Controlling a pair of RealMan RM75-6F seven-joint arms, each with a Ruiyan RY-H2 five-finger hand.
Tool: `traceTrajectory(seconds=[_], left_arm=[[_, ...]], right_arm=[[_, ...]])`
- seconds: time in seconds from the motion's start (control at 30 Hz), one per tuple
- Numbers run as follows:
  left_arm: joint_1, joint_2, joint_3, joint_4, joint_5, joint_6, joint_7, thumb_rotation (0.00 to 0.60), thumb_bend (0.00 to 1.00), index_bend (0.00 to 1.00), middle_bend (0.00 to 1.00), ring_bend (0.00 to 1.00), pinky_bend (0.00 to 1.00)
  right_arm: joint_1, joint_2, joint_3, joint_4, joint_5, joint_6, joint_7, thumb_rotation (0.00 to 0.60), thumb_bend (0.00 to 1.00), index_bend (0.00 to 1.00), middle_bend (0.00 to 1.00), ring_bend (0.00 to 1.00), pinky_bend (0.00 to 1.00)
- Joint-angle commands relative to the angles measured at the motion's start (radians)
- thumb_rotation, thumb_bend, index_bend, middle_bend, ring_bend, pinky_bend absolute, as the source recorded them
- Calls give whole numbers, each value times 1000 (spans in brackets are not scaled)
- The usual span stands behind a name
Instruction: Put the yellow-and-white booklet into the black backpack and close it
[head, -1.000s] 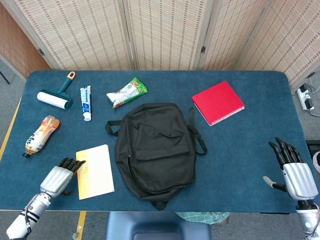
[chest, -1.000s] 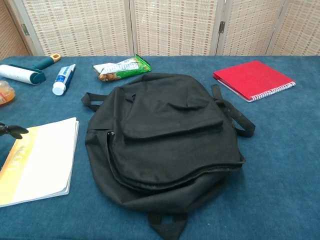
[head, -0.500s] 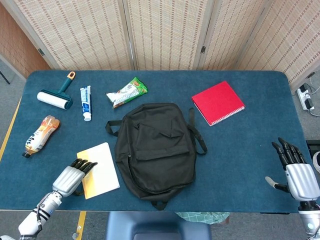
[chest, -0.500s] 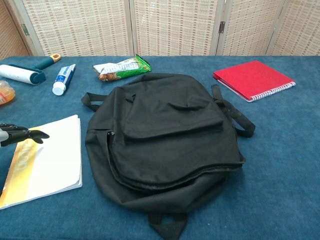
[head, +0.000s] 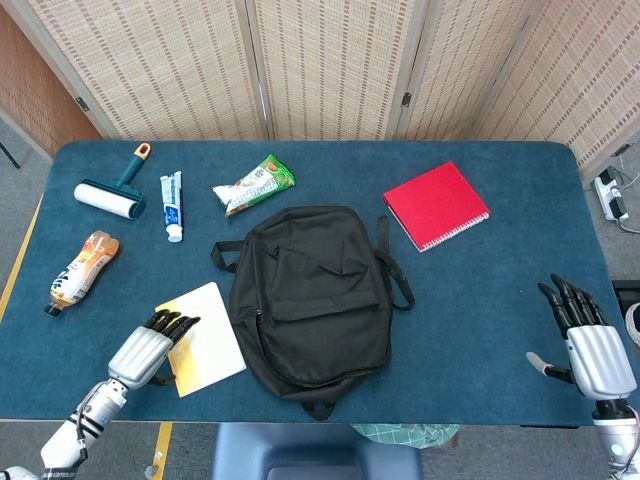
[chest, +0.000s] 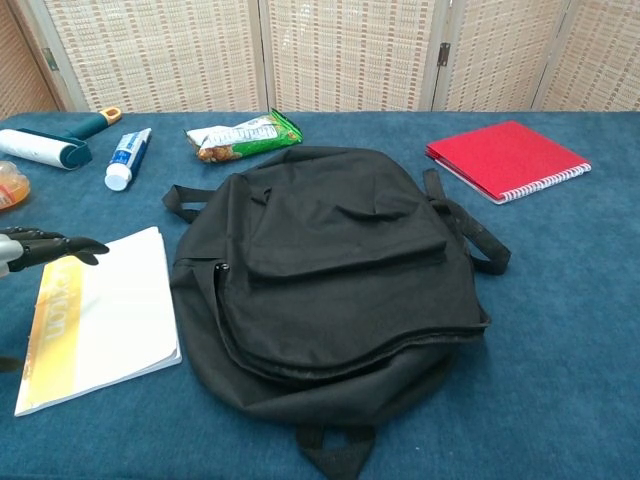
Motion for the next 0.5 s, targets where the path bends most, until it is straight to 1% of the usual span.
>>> traceTrajectory(seconds=[0.03, 0.13, 0.27, 0.5], left_arm=[[11, 7, 23, 53, 39, 30, -47, 600, 257, 130, 195, 140, 145], [14, -4, 35, 107, 58, 39, -76, 600, 264, 124, 195, 139, 145], [11, -22, 41, 146, 65, 31, -104, 600, 277, 121, 195, 139, 145], [7, -49, 44, 187, 68, 23, -130, 600, 278, 120, 195, 139, 145]], right_arm=[[-1, -1, -1, 0, -1, 2, 0, 600, 142, 0, 7, 55, 84], [-2, 0, -1, -2, -5, 7, -2, 600, 142, 0, 6, 55, 84], [-5, 0, -3, -6, -10, 14, -4, 600, 143, 0, 7, 55, 83], [-9, 1, -5, -13, -12, 20, -11, 600, 143, 0, 7, 55, 84]])
